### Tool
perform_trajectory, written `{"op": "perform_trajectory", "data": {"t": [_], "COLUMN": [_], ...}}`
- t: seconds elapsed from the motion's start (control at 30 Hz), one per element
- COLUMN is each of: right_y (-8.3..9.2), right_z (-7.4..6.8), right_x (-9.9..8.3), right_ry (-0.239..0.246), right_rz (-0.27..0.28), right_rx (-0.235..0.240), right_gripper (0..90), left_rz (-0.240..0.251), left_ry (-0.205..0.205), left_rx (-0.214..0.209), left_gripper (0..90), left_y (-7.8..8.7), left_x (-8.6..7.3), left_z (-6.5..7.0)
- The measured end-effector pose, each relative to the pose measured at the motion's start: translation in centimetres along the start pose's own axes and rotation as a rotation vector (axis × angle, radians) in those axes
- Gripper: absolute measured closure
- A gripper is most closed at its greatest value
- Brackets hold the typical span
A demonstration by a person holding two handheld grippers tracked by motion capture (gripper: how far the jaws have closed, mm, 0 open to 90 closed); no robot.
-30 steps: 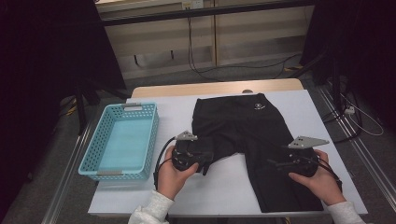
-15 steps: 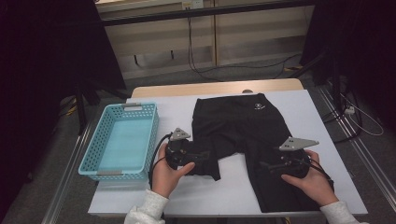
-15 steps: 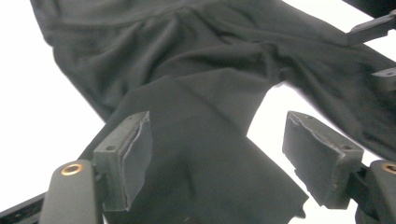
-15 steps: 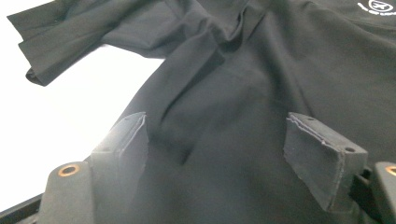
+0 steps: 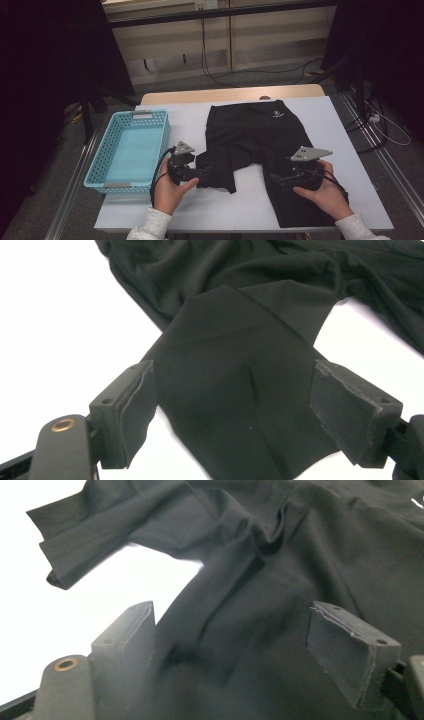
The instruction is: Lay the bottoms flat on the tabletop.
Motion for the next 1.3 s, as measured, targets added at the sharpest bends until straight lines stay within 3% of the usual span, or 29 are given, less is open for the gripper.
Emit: {"op": "perform_trajectory", "data": {"t": [0.33, 0.67, 0.93, 1.3], "right_y": [-1.5, -2.3, -3.5, -5.4], "right_z": [-2.0, -3.0, -4.6, -6.9], "right_x": [0.9, 1.0, 1.2, 0.8], "right_ry": [0.007, 0.033, 0.049, 0.096], "right_rz": [0.025, 0.02, 0.001, -0.043], "right_rx": [0.039, 0.047, 0.075, 0.11], "right_gripper": [18.5, 19.4, 19.9, 27.0], "left_rz": [-0.013, -0.012, -0.016, -0.023], "left_ry": [-0.006, -0.008, 0.001, 0.008], "left_rx": [0.005, 0.011, 0.018, 0.022], "left_gripper": [18.5, 17.7, 17.5, 17.3], "left_y": [-0.2, -0.2, -0.3, -0.2], "left_x": [-0.4, -0.5, -0.8, -1.0], "left_z": [-0.3, -0.6, -0.8, -0.9]}}
Point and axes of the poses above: each handheld gripper's, and its own axes: y roughly backward along the jaws, x roughly out of its top, z roughly to its right, the point moved 3 cm from there along -y, roughly forward along the jaws, and after that the axes turned 15 degrees about -y, right-handed, at the moved point
